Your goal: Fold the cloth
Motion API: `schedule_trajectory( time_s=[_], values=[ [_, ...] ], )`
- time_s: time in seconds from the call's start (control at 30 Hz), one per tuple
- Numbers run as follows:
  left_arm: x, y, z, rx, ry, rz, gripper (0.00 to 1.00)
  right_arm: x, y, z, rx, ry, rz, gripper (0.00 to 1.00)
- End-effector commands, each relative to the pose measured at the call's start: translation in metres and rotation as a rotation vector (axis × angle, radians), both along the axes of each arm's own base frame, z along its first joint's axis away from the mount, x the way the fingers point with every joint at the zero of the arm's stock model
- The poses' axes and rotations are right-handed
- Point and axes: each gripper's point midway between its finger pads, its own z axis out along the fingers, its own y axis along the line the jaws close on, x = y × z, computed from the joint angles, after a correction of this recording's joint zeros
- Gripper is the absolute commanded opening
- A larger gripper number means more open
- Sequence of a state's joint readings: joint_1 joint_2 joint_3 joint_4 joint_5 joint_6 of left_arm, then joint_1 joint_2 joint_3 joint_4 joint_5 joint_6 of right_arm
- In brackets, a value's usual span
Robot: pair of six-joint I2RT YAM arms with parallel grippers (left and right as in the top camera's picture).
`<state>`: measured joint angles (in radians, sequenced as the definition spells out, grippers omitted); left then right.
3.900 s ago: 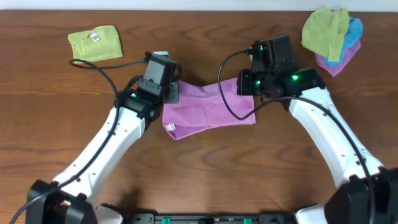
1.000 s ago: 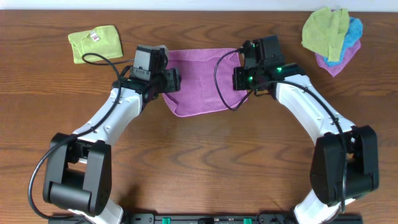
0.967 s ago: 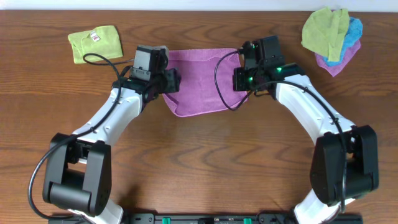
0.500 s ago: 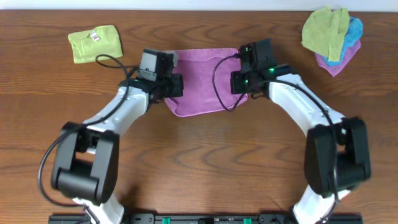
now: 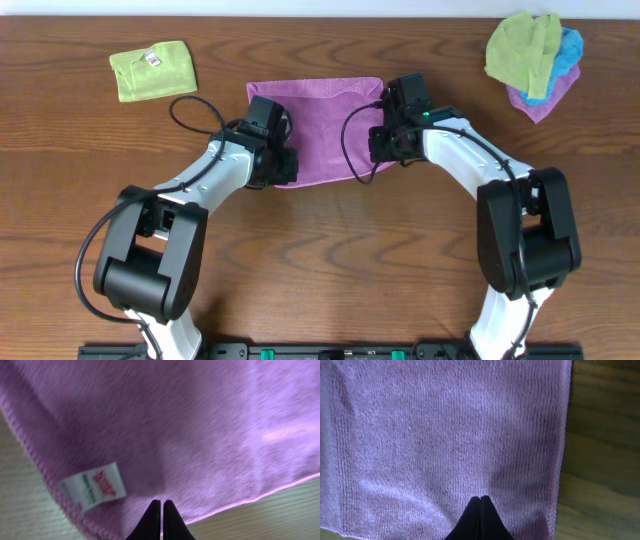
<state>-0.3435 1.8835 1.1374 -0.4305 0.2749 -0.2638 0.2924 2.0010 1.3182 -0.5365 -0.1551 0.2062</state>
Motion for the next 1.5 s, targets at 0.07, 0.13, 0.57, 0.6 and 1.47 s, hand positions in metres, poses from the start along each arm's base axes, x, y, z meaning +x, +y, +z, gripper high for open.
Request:
schedule_trajectory(
  time_s=[0.07, 0.13, 0.57, 0.6, 1.47],
  values=[
    [-0.002, 0.013, -0.005, 0.088, -0.001, 0.002, 0.06, -0.006, -0.015, -0.007, -0.103, 0.018, -0.009, 0.02],
    [-0.001, 0.015, -0.005, 0.096, -0.005, 0.006, 0.06, -0.007, -0.021, -0.008, -0.138, 0.021, -0.019, 0.01],
    [-0.002, 0.037, -0.009, 0.216, -0.007, 0.035, 0.06, -0.019, -0.026, -0.012, -0.168, 0.066, -0.004, 0.01],
    [-0.002, 0.037, -0.009, 0.218, -0.006, 0.035, 0.06, -0.018, -0.026, -0.012, -0.168, 0.066, -0.004, 0.01],
    [-0.023, 0.052, -0.032, 0.269, 0.033, 0.062, 0.06, -0.073, -0.020, -0.053, -0.168, 0.200, 0.046, 0.02]
  ],
)
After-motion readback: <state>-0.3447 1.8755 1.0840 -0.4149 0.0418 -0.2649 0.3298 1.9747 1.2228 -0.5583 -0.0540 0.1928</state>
